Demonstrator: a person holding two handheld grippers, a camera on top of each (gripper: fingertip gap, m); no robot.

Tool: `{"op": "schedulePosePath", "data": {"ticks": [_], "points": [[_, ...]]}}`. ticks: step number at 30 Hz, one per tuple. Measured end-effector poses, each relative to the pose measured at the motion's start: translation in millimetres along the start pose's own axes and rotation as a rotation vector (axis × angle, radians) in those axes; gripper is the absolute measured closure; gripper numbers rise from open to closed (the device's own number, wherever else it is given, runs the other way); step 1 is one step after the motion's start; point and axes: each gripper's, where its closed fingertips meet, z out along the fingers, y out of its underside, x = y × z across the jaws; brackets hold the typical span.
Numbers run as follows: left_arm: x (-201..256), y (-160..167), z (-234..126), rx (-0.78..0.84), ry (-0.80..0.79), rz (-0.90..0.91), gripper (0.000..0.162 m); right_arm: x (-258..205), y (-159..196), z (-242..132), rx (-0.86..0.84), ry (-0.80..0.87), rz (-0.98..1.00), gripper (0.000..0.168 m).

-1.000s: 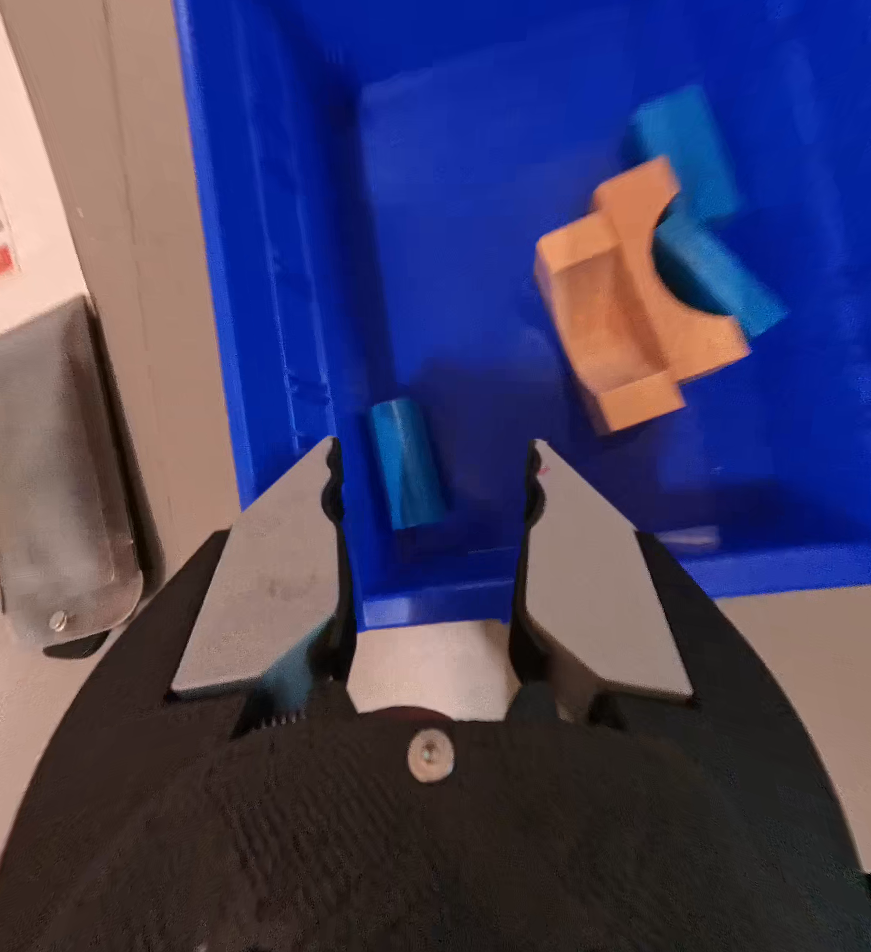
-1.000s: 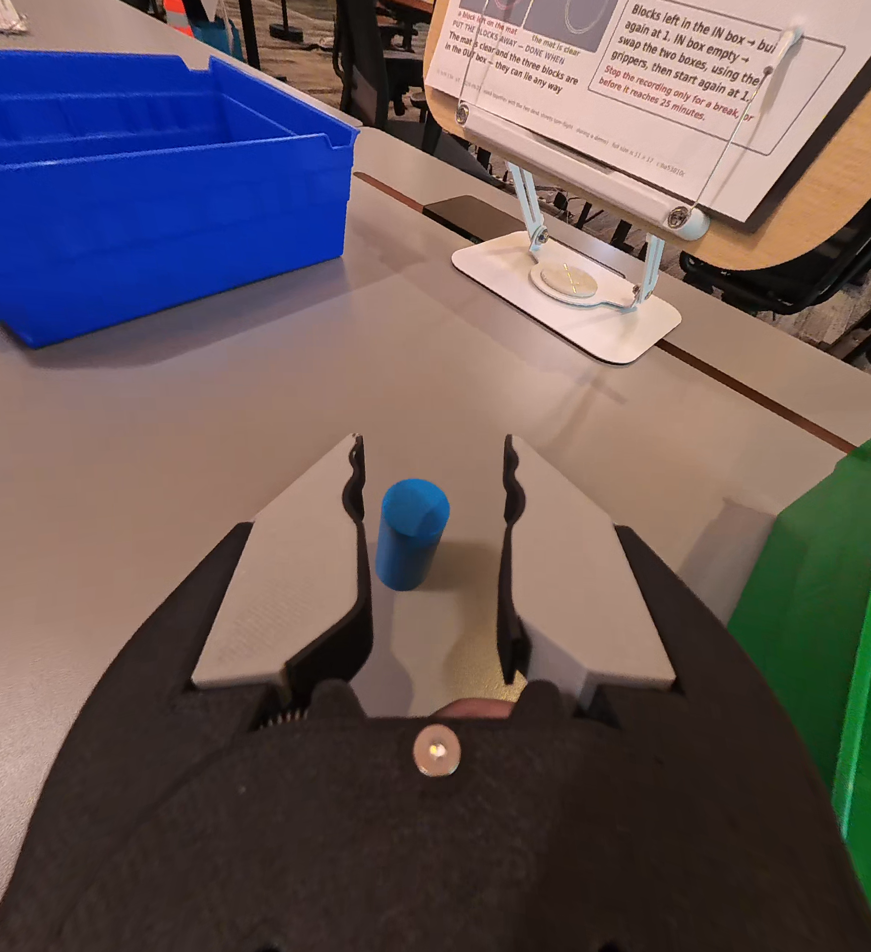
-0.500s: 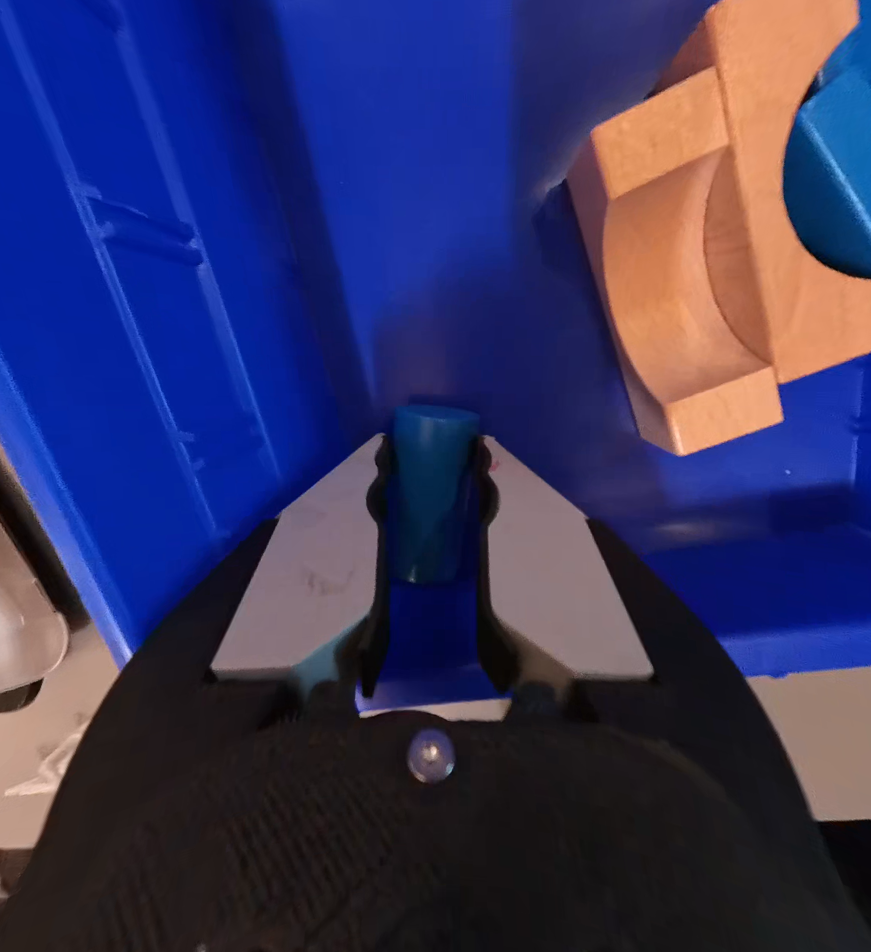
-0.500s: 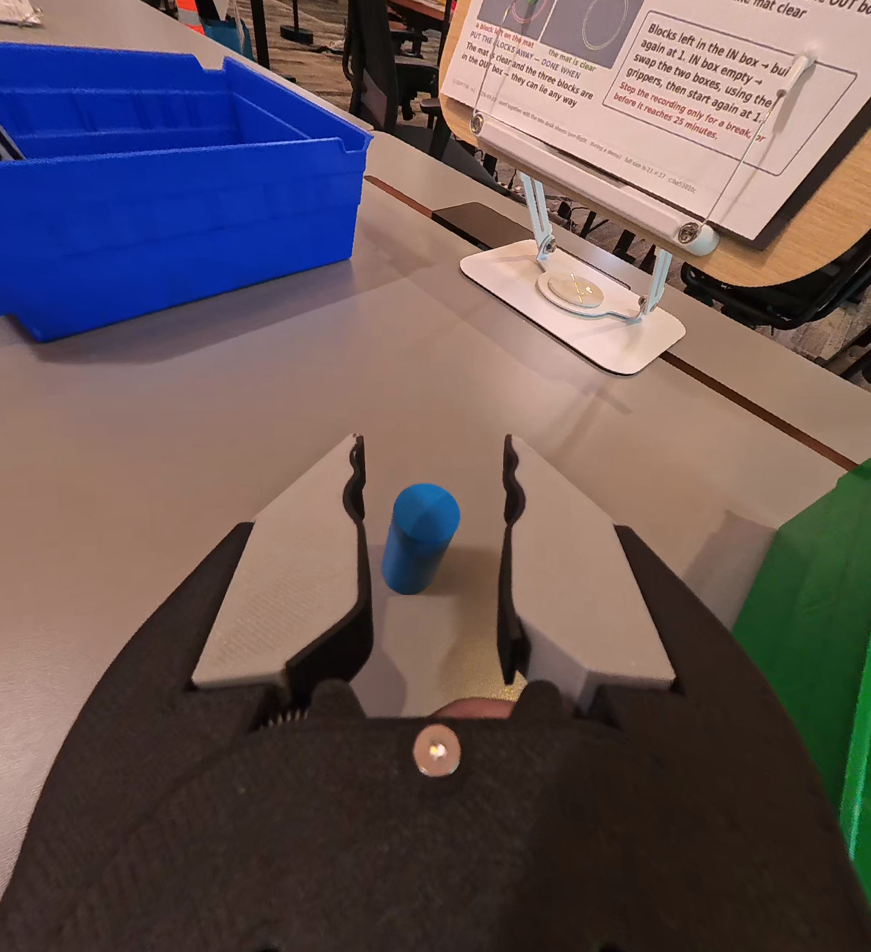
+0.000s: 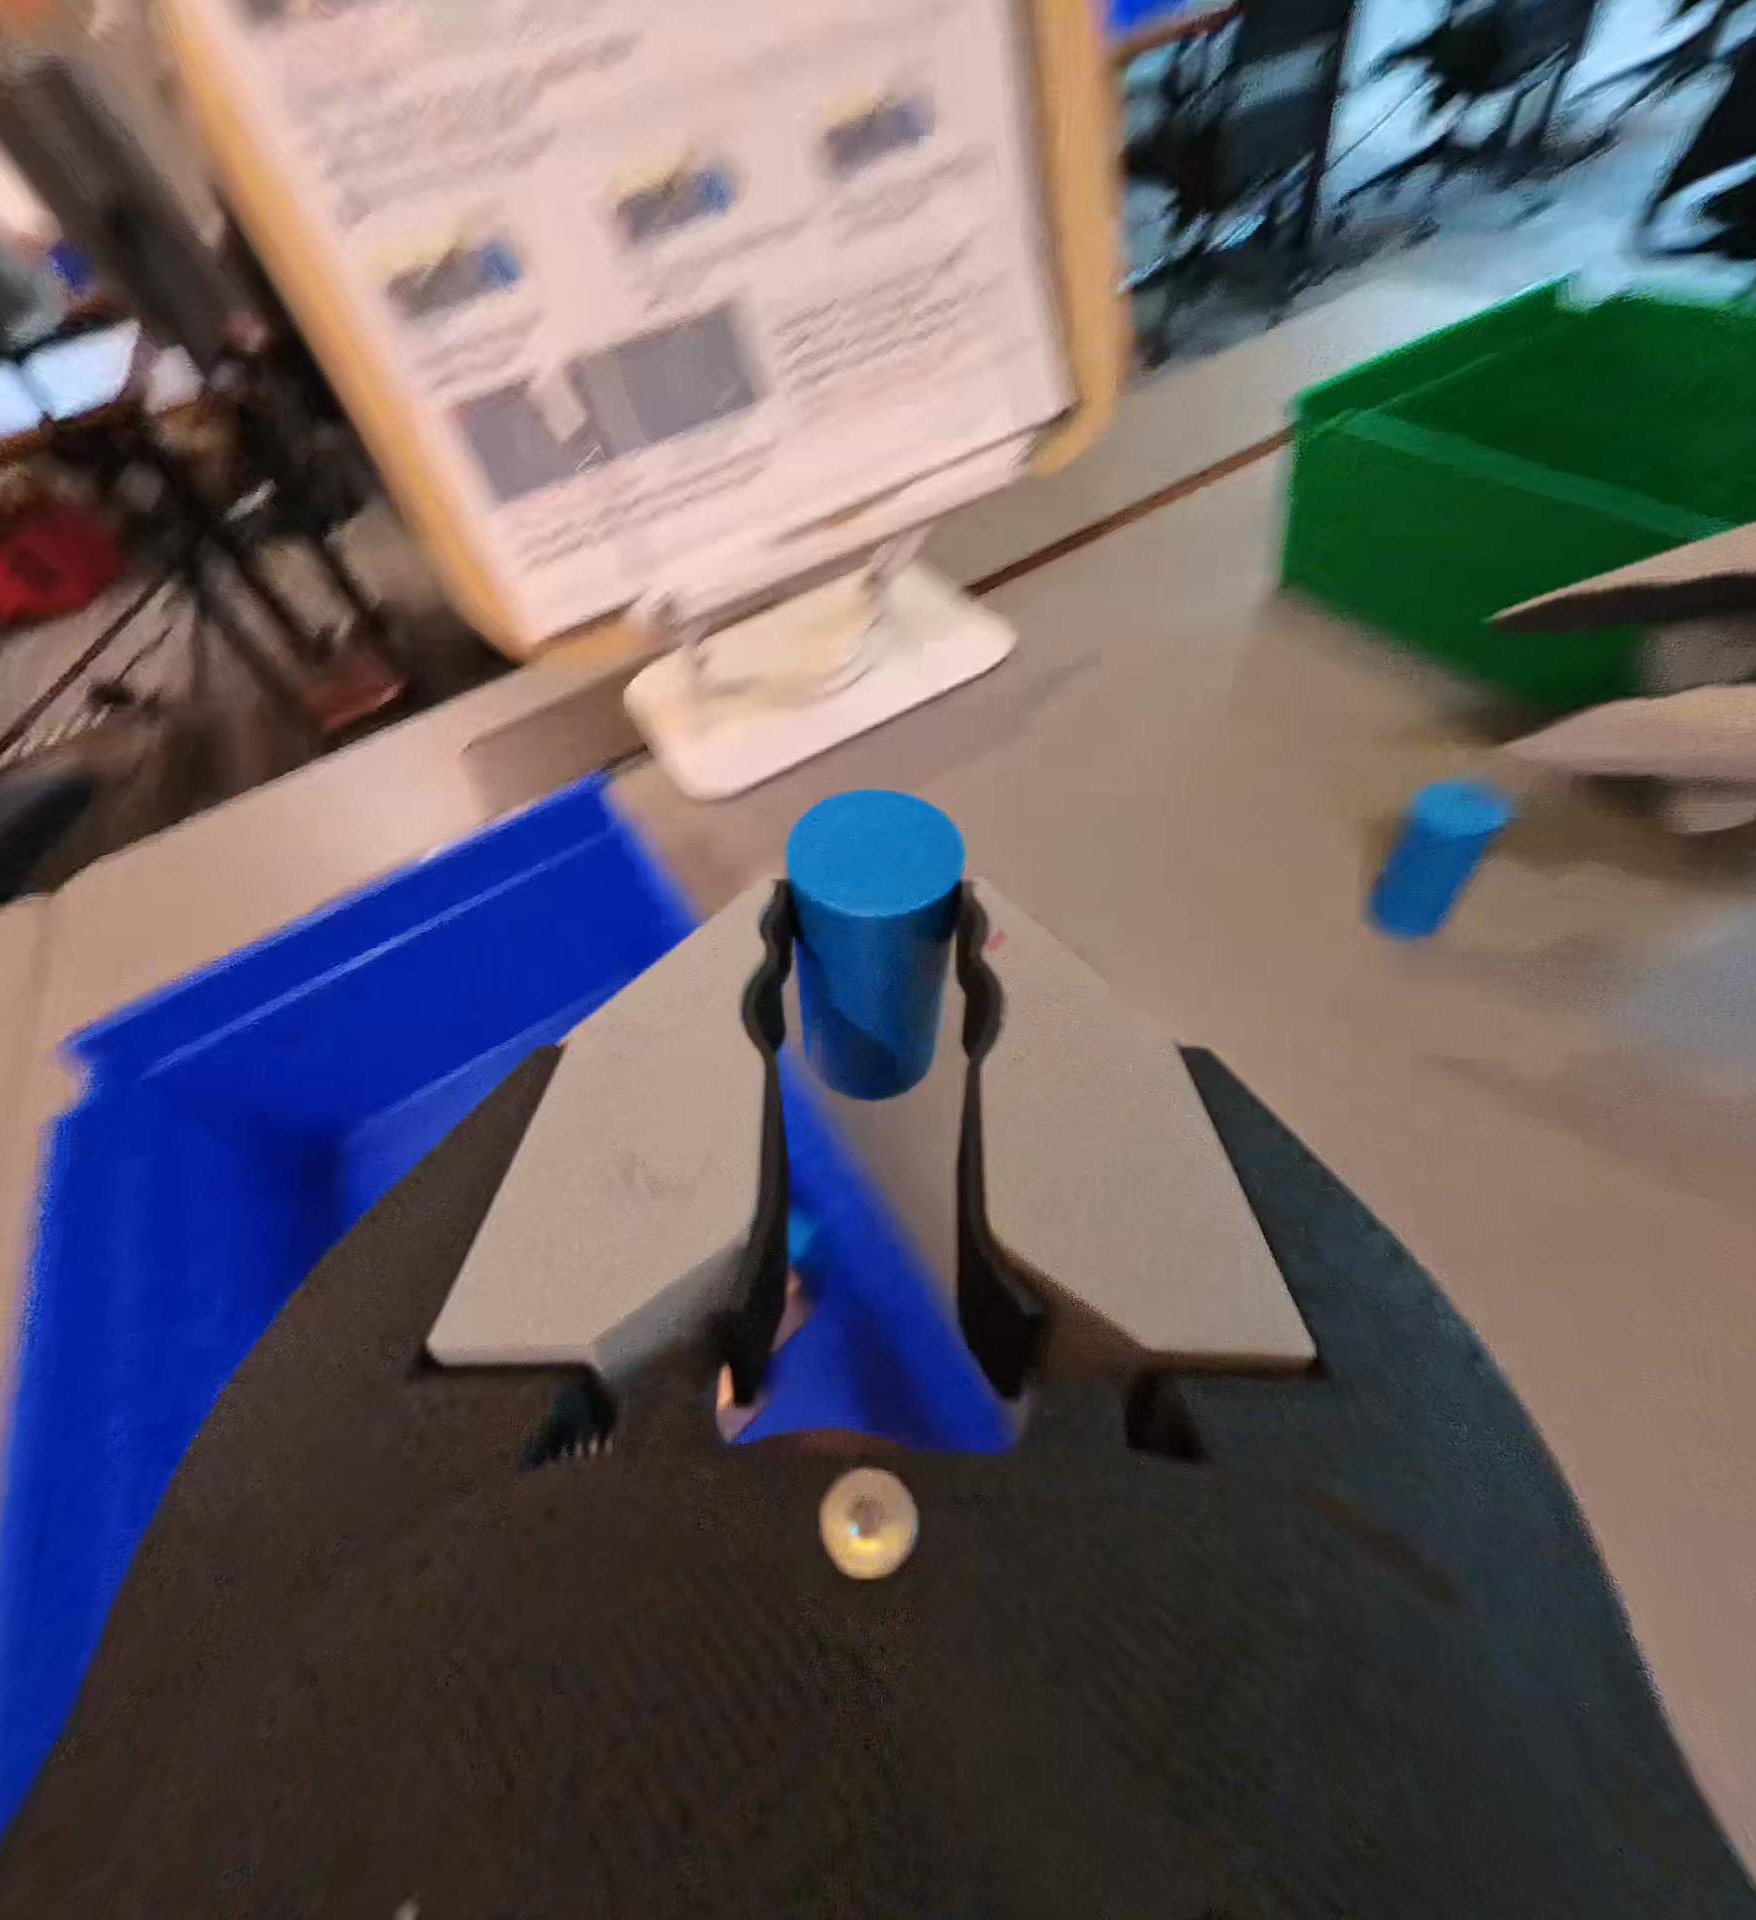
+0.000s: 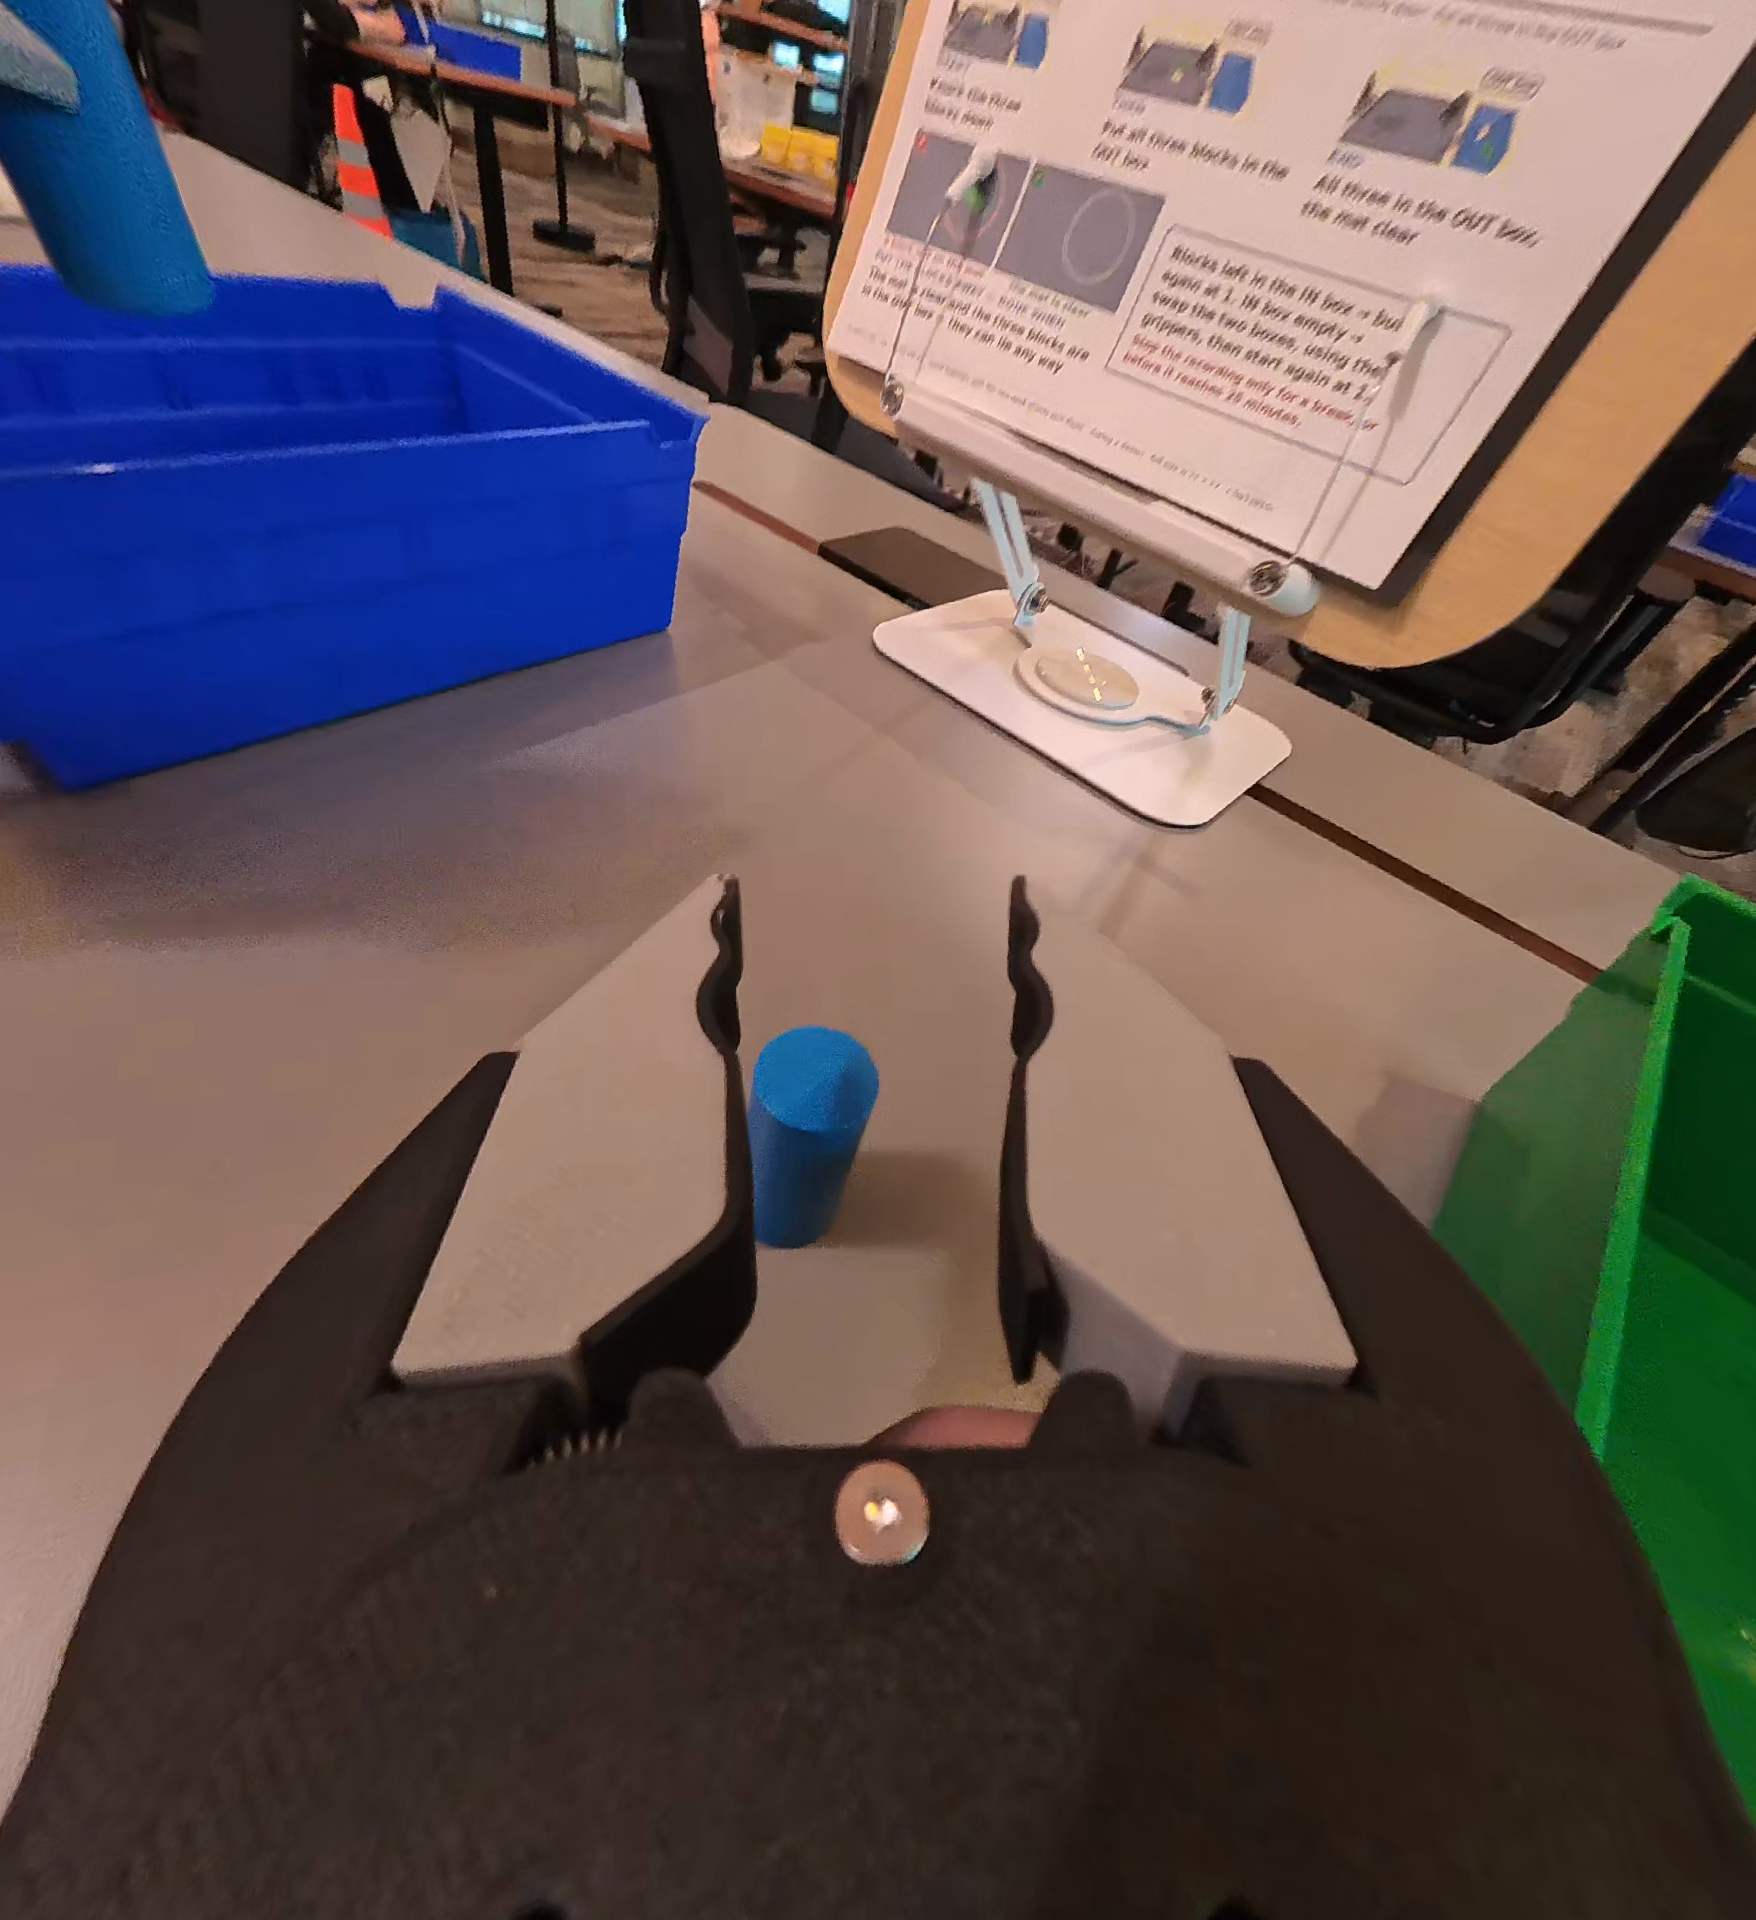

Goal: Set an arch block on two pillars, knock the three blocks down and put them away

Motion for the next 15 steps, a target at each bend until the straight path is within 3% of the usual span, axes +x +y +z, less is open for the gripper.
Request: {"op": "schedulePosePath", "data": {"ticks": [3, 7, 15], "points": [[59.7, -6.7, 30.1, 0.049, 0.078, 0.073, 0.134, 6.7, -4.1, -4.5, 0.035, 0.009, 0.042, 0.119], [110.2, 16.0, 77.4, 0.035, 0.136, 0.107, 0.133, 9.7, -5.4, -6.5, 0.051, 0.002, 0.076, 0.12], [131.1, 67.3, 115.3, -0.003, 0.251, 0.012, 0.133, 7.0, -2.9, -3.9, 0.032, 0.004, 0.053, 0.12]]}}
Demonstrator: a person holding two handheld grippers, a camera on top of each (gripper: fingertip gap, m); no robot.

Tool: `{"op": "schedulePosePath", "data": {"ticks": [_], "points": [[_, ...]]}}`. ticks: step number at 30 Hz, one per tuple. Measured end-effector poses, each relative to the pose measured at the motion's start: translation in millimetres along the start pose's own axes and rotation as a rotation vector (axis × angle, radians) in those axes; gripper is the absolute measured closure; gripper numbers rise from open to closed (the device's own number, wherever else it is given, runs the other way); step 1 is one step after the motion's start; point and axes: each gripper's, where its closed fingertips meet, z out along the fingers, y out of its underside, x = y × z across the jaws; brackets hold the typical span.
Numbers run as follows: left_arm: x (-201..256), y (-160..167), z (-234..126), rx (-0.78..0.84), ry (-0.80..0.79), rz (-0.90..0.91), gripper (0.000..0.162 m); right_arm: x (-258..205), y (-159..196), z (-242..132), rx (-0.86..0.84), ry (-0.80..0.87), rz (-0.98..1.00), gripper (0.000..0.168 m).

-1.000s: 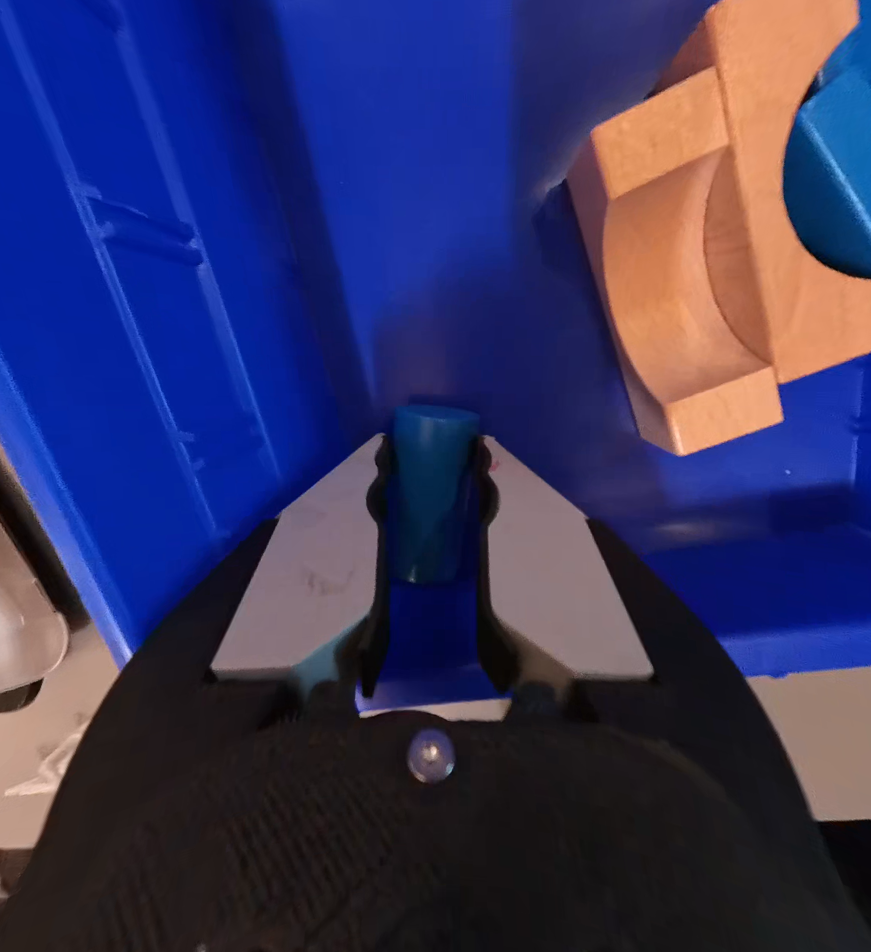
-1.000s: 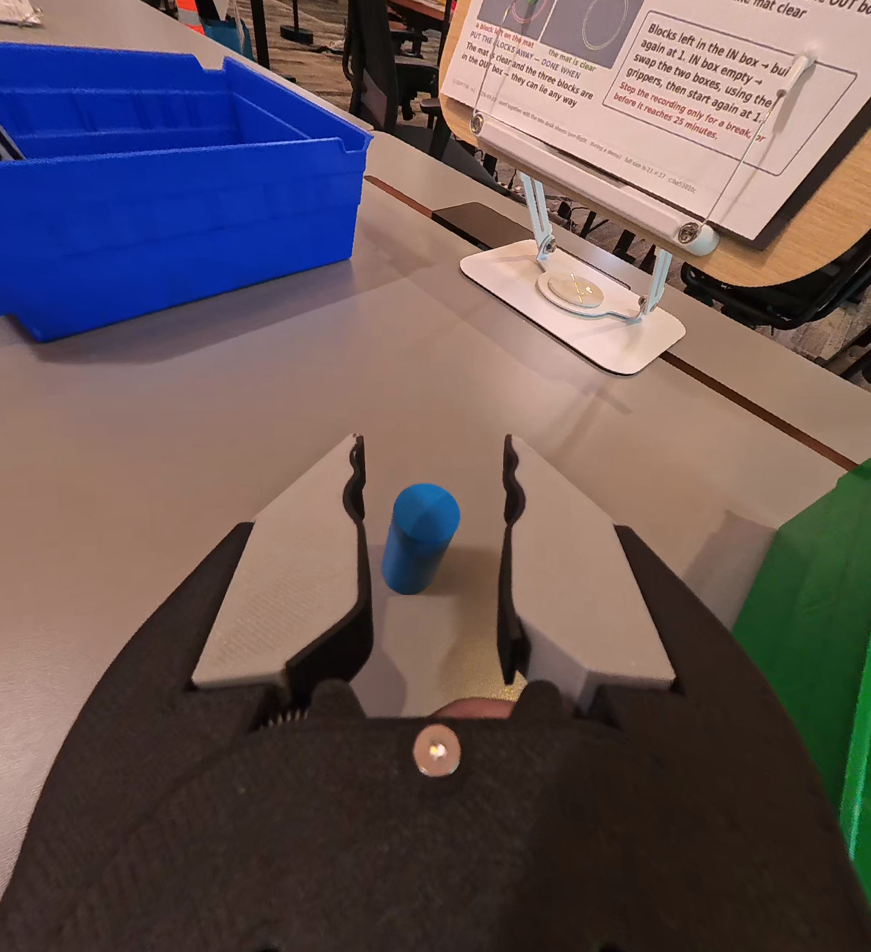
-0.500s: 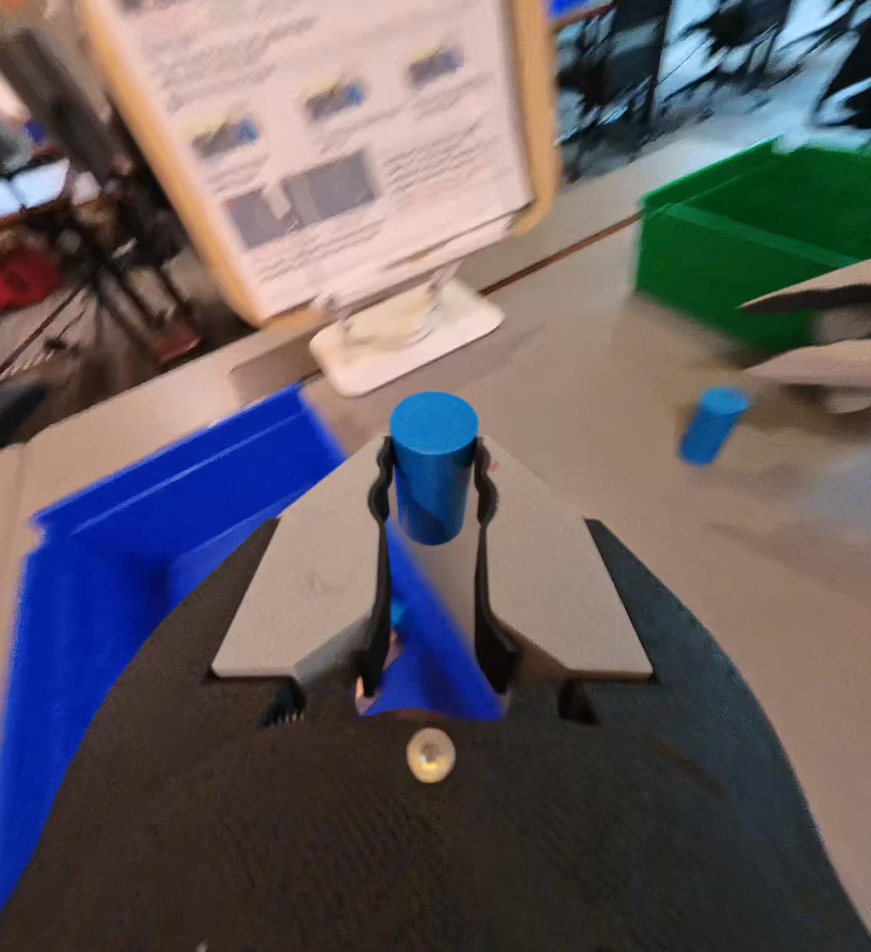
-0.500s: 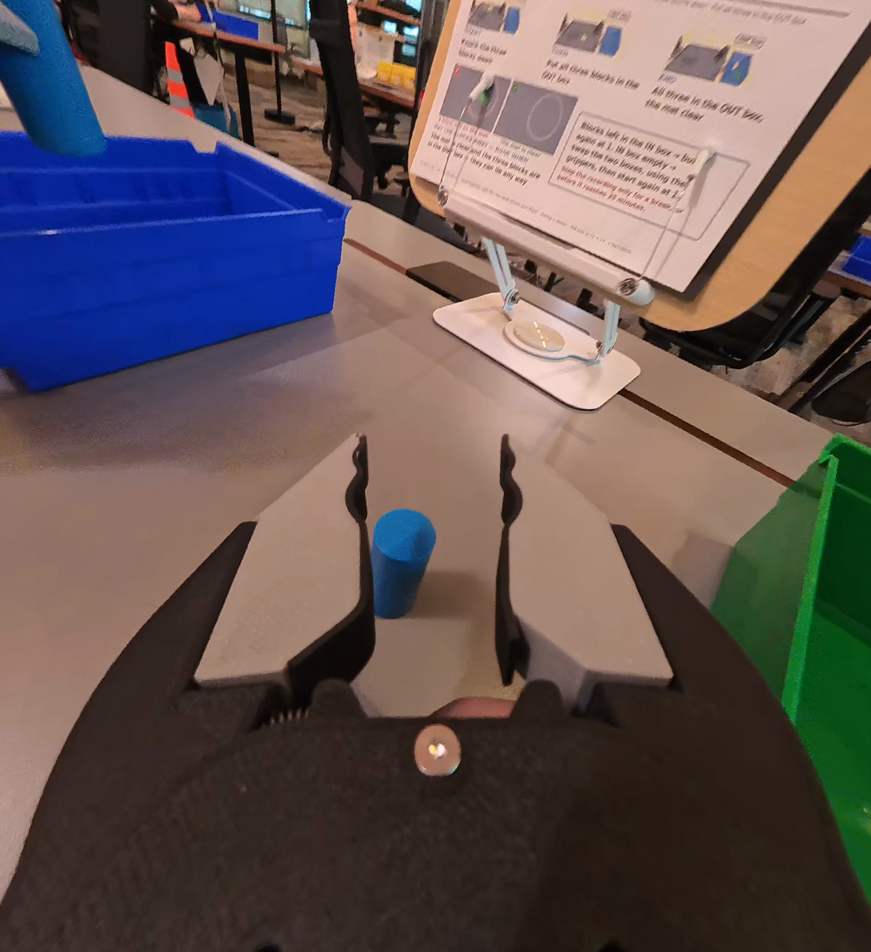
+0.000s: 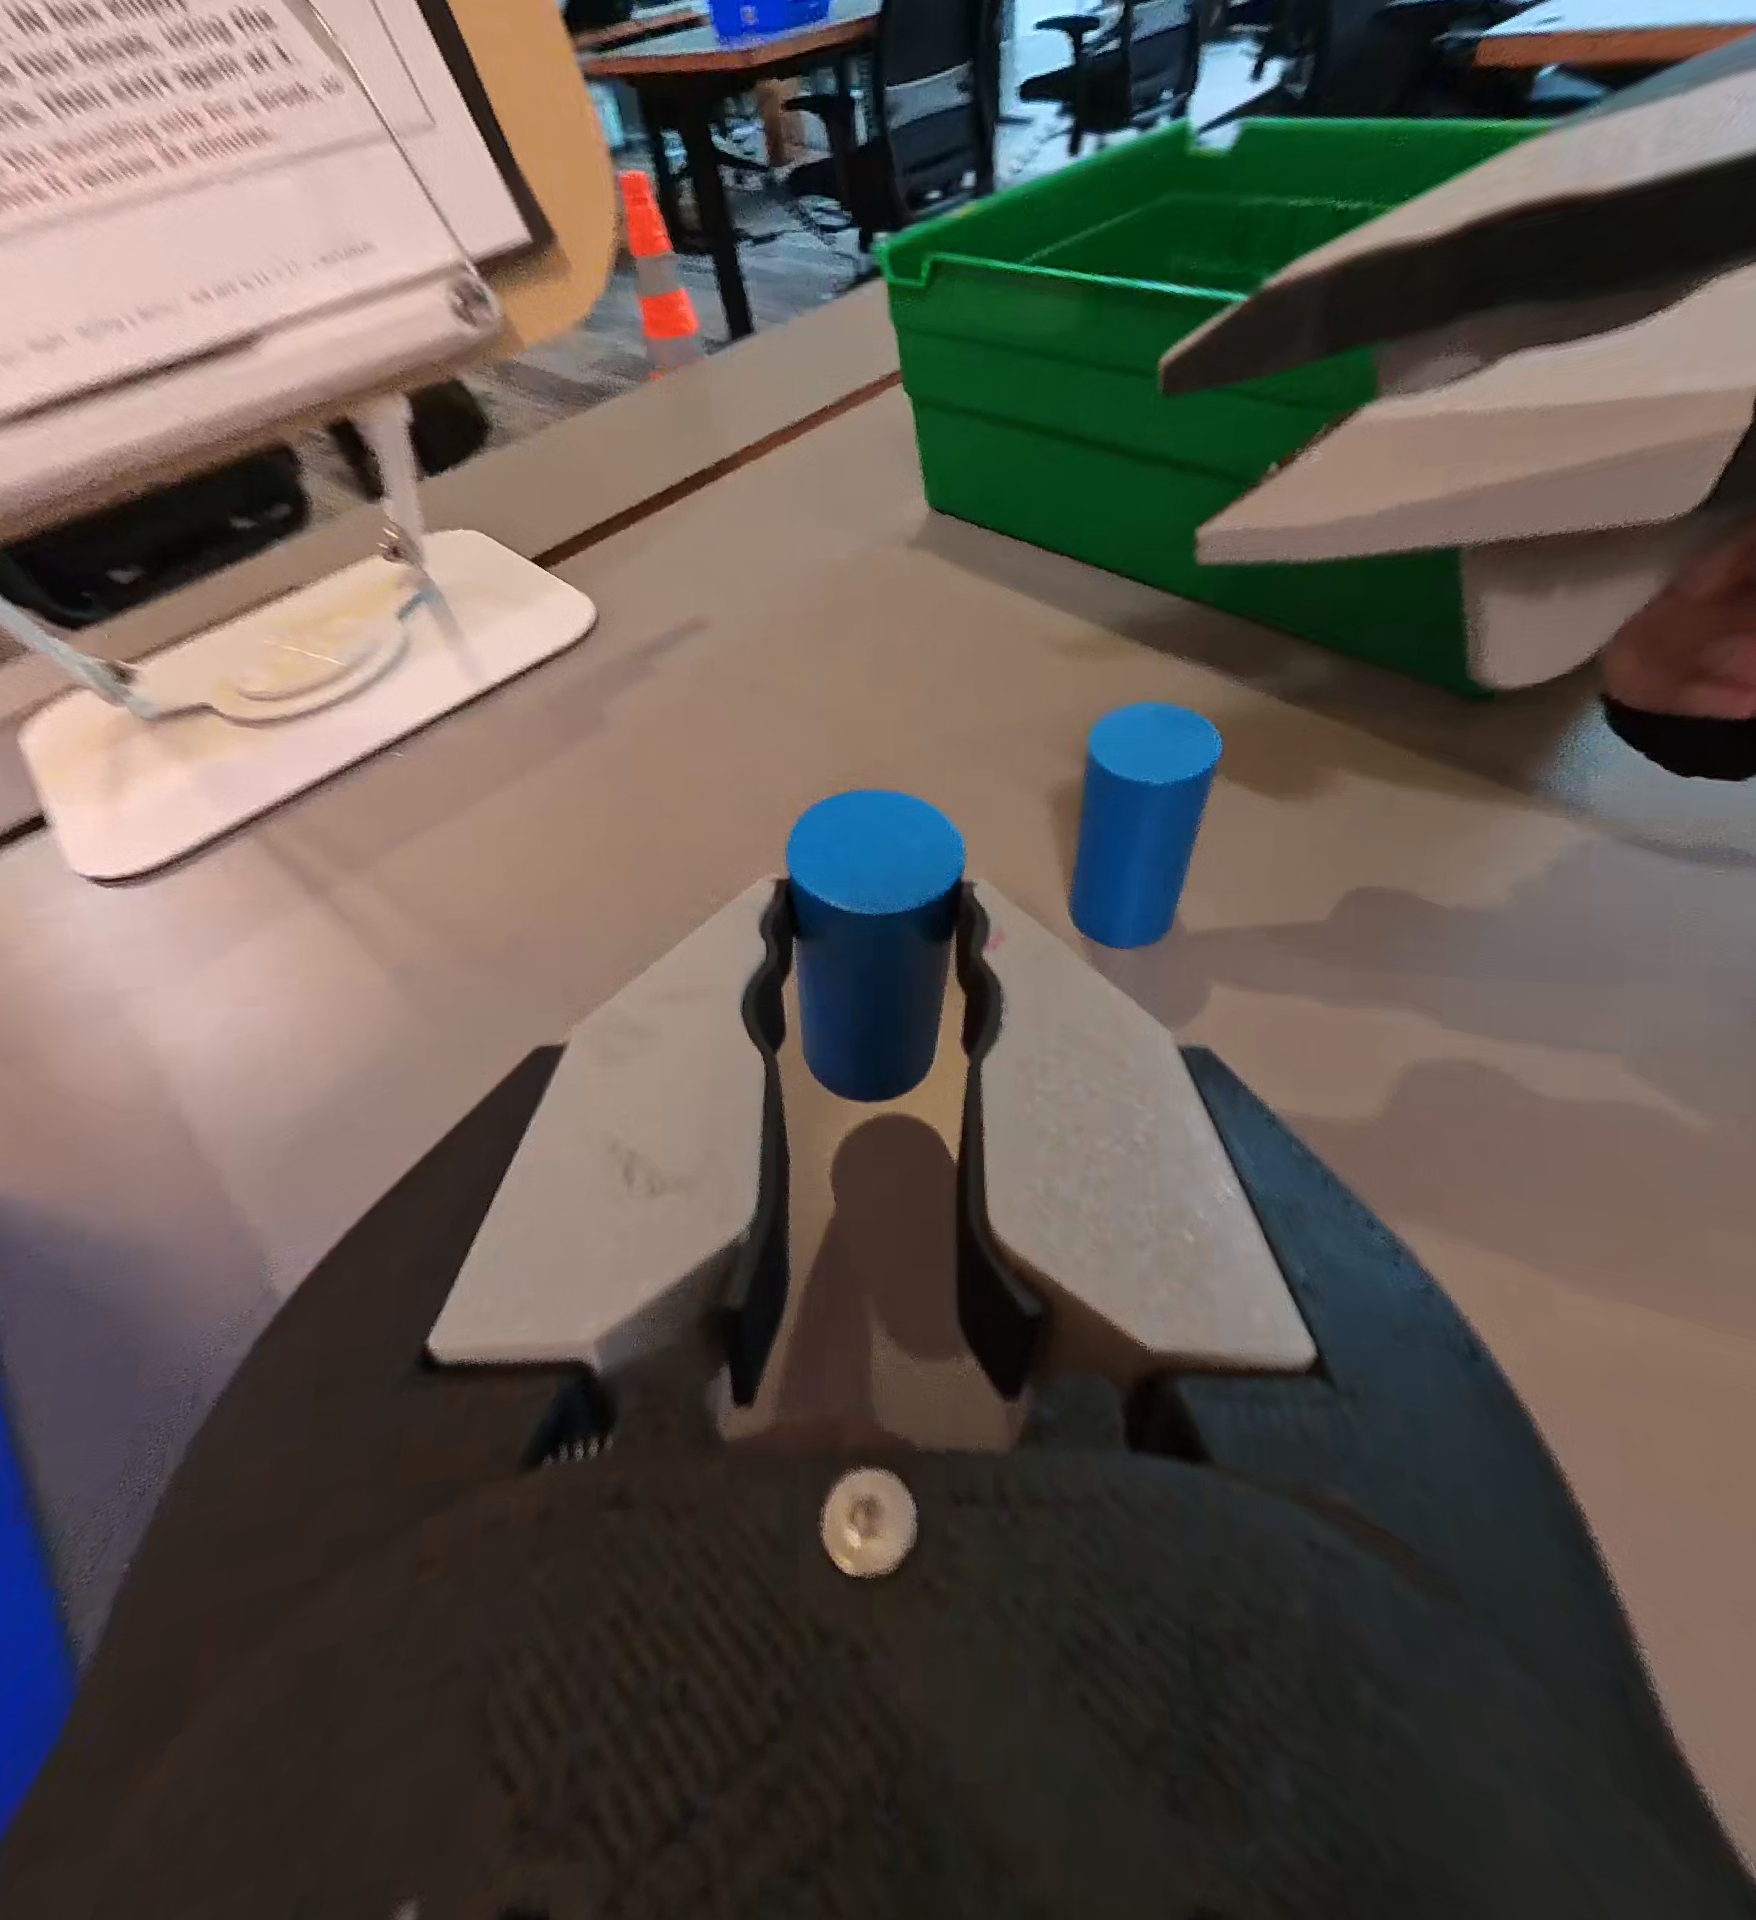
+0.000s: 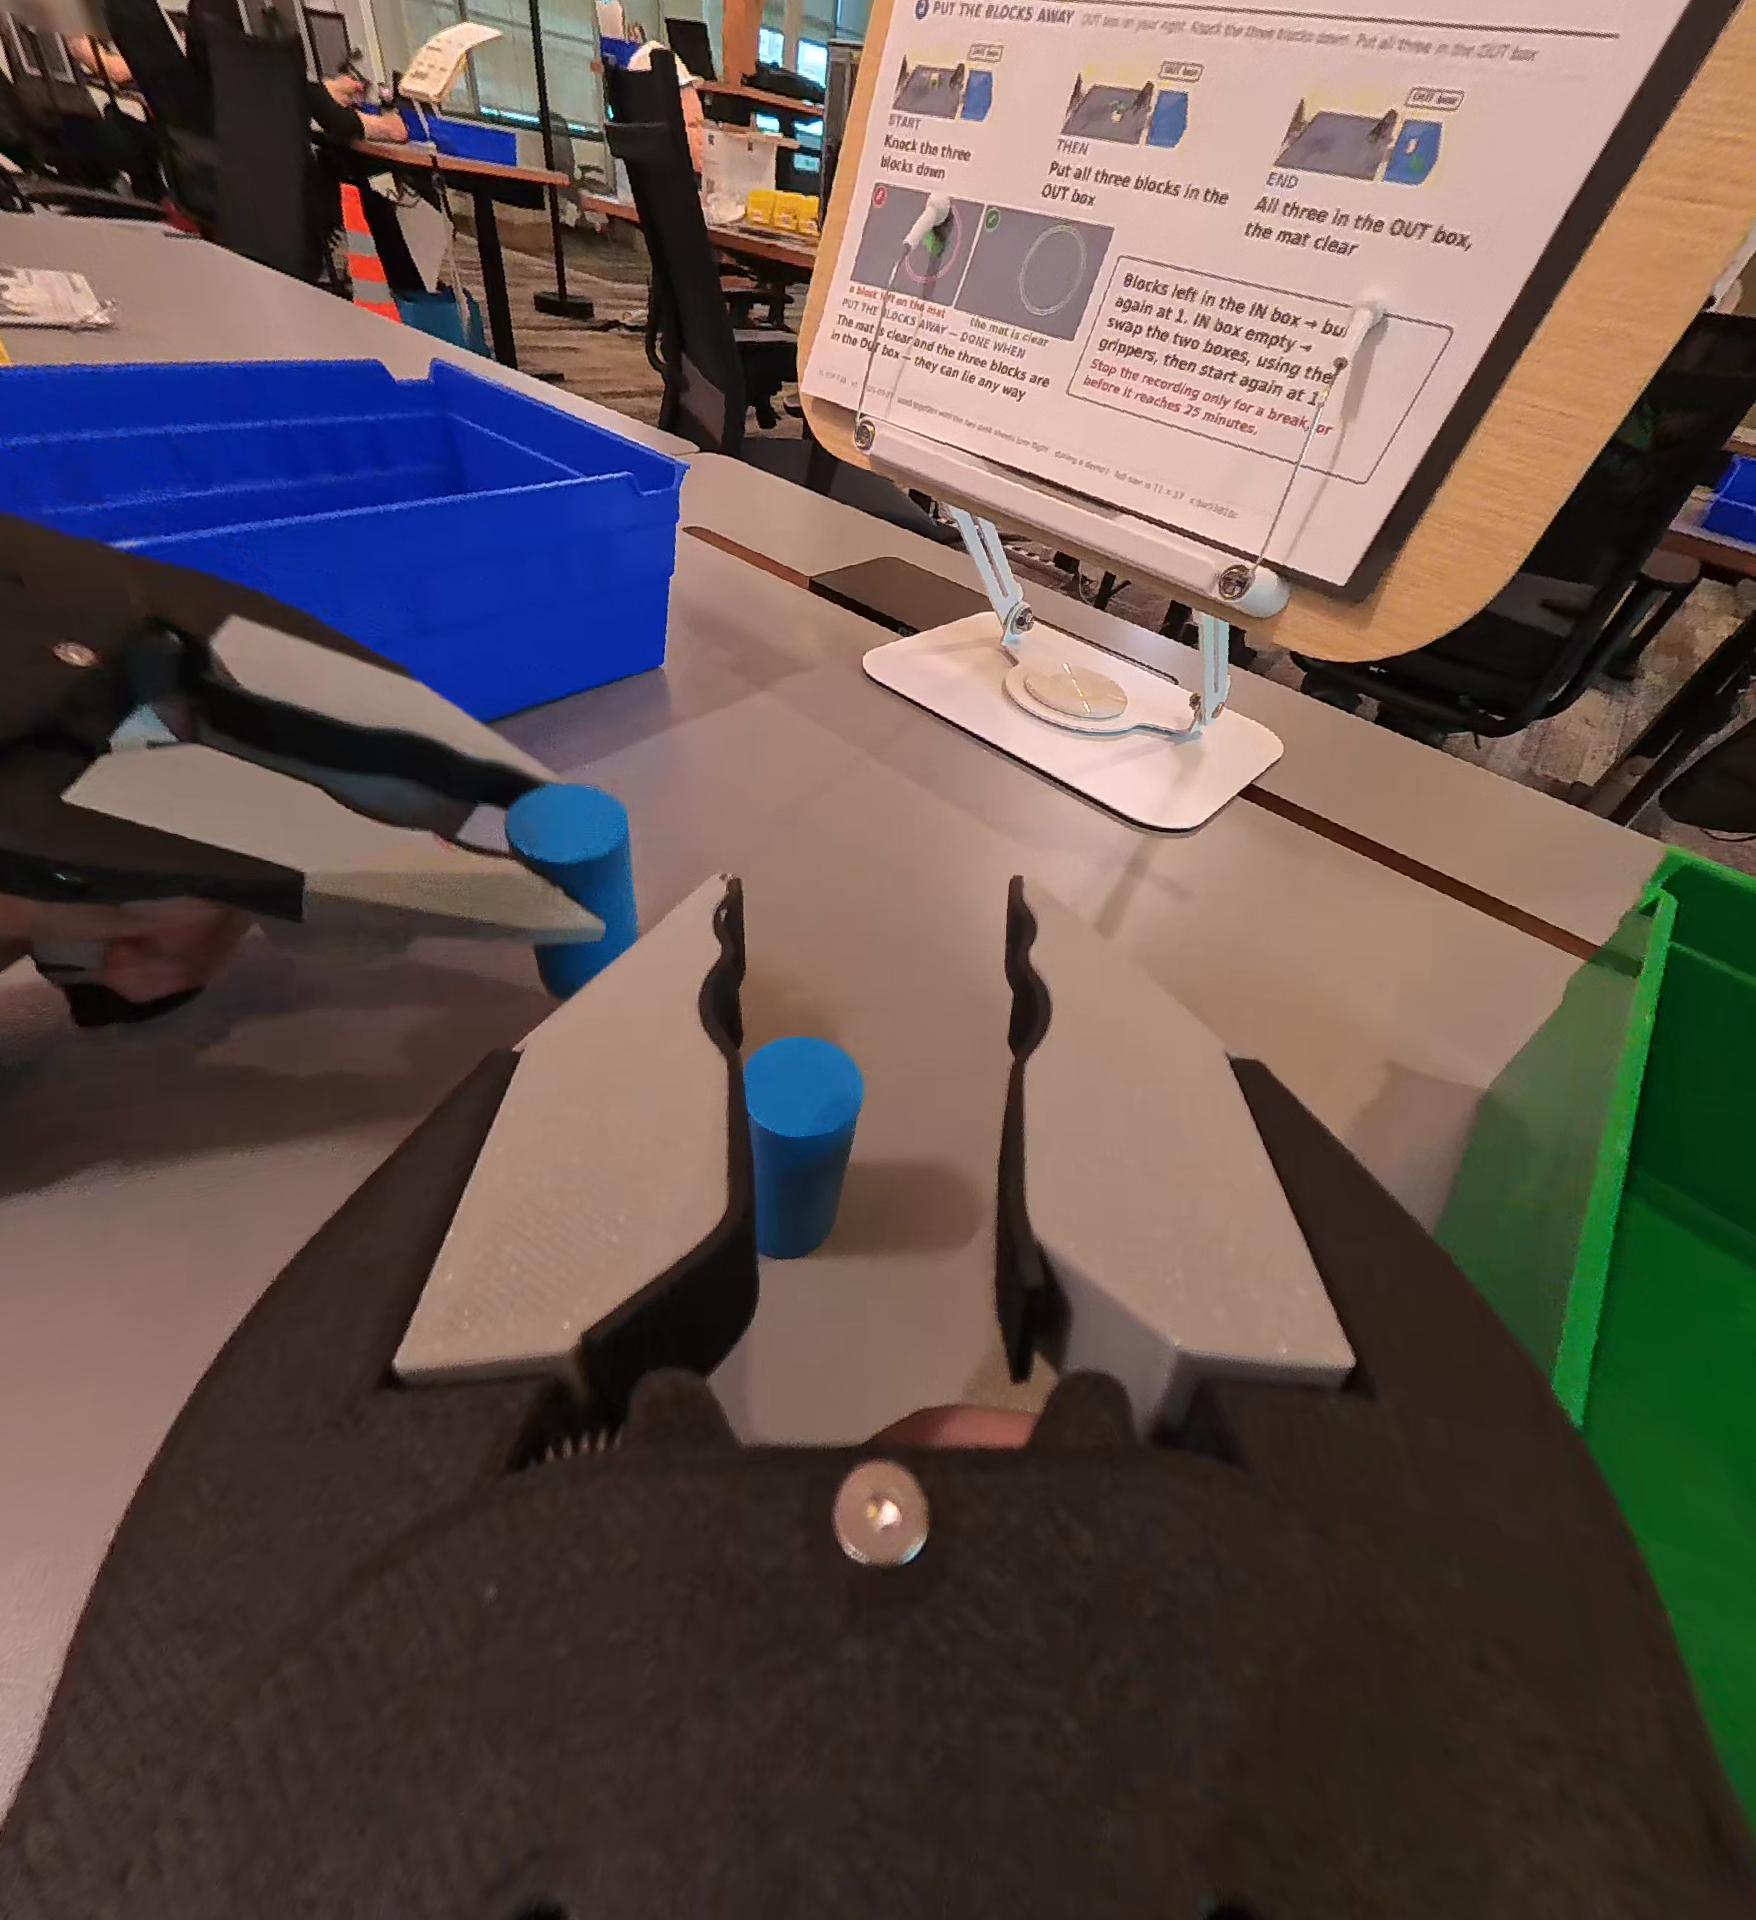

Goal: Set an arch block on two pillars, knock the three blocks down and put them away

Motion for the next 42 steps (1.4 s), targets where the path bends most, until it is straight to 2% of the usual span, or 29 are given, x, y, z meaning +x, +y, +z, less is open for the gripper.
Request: {"op": "schedulePosePath", "data": {"ticks": [3, 8, 16, 24, 30, 42], "points": [[7.8, 17.4, 4.2, -0.067, 0.093, -0.059, 0.134, 0.1, 2.1, 1.2, -0.011, 0.002, -0.003, 0.12], [11.2, 18.0, 1.7, -0.067, 0.155, -0.1, 0.134, -1.8, 4.5, 3.4, -0.023, -0.003, -0.011, 0.12], [11.8, 26.2, 14.3, -0.143, 0.169, -0.005, 0.133, -2.7, 7.6, 4.8, -0.038, -0.001, -0.025, 0.121], [4.3, 28.3, 11.1, -0.146, 0.172, -0.049, 0.13, -4.9, 8.0, 5.9, -0.042, -0.009, -0.031, 0.12], [4.2, 29.6, 8.1, -0.148, 0.168, -0.041, 0.134, -4.0, 7.6, 5.5, -0.038, -0.007, -0.025, 0.12], [6.0, 31.1, 4.0, -0.15, 0.158, -0.044, 0.134, -4.6, 8.5, 6.0, -0.042, -0.008, -0.028, 0.12]]}}
